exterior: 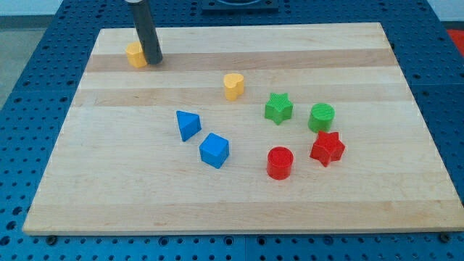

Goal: Slide hexagon to the top left corner

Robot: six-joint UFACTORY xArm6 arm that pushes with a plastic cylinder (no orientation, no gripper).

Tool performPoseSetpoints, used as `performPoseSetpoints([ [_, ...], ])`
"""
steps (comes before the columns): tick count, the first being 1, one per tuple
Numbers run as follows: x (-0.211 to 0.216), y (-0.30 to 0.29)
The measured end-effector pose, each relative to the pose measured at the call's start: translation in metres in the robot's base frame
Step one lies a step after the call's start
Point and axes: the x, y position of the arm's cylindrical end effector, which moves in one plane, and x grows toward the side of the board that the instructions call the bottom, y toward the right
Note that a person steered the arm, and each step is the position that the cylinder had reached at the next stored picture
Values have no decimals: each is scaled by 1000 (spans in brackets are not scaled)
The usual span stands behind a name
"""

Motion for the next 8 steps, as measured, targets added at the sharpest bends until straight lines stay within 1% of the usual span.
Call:
performPoseSetpoints([
  [1,14,-18],
  [2,-6,-46],
  [3,-23,-51],
  [4,-9,-37],
  [5,-12,-1],
  [6,-37,1],
  [7,-54,-18],
  [8,-60,-44],
])
